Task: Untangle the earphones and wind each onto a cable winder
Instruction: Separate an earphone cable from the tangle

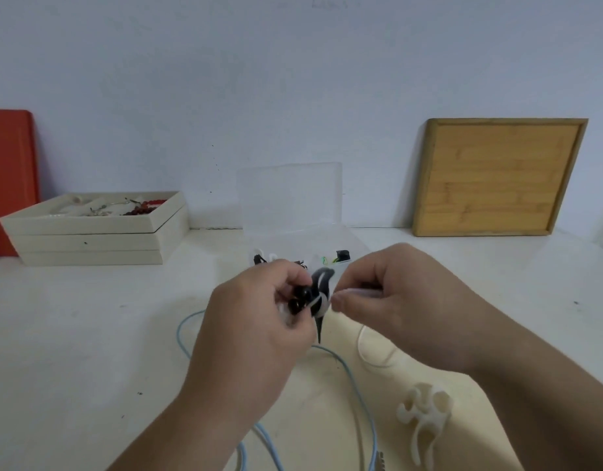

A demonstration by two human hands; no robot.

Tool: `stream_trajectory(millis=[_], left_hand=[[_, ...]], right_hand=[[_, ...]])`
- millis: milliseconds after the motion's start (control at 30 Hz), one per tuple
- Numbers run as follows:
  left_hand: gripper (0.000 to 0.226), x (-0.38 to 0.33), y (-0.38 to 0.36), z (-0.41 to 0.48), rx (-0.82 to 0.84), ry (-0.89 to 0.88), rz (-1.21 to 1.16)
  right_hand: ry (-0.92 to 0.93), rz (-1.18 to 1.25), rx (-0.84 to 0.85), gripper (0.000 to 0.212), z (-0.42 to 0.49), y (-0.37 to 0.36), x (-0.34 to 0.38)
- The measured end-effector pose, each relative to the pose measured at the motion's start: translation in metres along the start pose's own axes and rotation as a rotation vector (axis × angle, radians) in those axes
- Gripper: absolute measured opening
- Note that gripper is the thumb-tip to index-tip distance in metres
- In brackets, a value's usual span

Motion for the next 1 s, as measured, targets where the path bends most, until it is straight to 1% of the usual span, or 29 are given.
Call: stream_trajectory(millis=[67, 200, 267, 333, 433, 533, 633, 733, 800, 867, 1000], left_hand=[[0.031, -0.005, -0.006, -0.003, 0.051, -0.021, 0.033], [0.03, -0.003, -0.012, -0.005, 0.11, -0.005, -0.013], [0.03, -0.003, -0.016, -0.006, 0.144, 0.017, -0.084], [0.032, 0.0, -0.016, -0.006, 0.143, 0.066, -0.182], [0.032, 0.003, -0.019, -0.004, 0.157, 0.113, -0.311], [0.03, -0.002, -0.025, -0.007, 0.218, 0.118, -0.426], [0.027, -0.004, -0.024, -0.006, 0.207, 0.138, -0.542], [0.02, 0.0, -0.011, 0.0, 0.1, 0.188, -0.637], [0.025, 0.009, -0.001, 0.003, -0.011, 0.234, -0.628], [0.024, 0.019, 0.006, 0.004, -0.097, 0.267, -0.571], [0.02, 0.031, 0.012, 0.005, -0.167, 0.291, -0.488]], right_hand=[[-0.016, 0.007, -0.118, 0.016, 0.001, 0.012, -0.003], [-0.076, 0.188, -0.173, 0.014, 0.002, 0.019, -0.013], [-0.103, 0.26, -0.225, 0.013, 0.004, 0.023, -0.02], [-0.148, 0.369, -0.271, 0.014, 0.006, 0.025, -0.031], [-0.192, 0.514, -0.282, 0.021, 0.009, 0.022, -0.043], [-0.238, 0.612, -0.254, 0.03, 0.011, 0.013, -0.05], [-0.295, 0.684, -0.177, 0.031, 0.011, -0.001, -0.053], [-0.336, 0.671, -0.002, 0.044, 0.008, -0.027, -0.051], [-0.338, 0.608, 0.088, 0.043, 0.005, -0.042, -0.047], [-0.318, 0.574, 0.155, 0.039, 0.003, -0.055, -0.04], [-0.282, 0.53, 0.234, 0.039, 0.0, -0.064, -0.027]])
Point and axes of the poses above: each hand's wrist, its own z-axis towards the middle knuckle, its own y-axis out of the back of the hand, x = y × z, the point moved 10 cm from there along z, towards the middle knuckle, and after that the axes turned 5 degrees about -x, right-handed, at the moved point
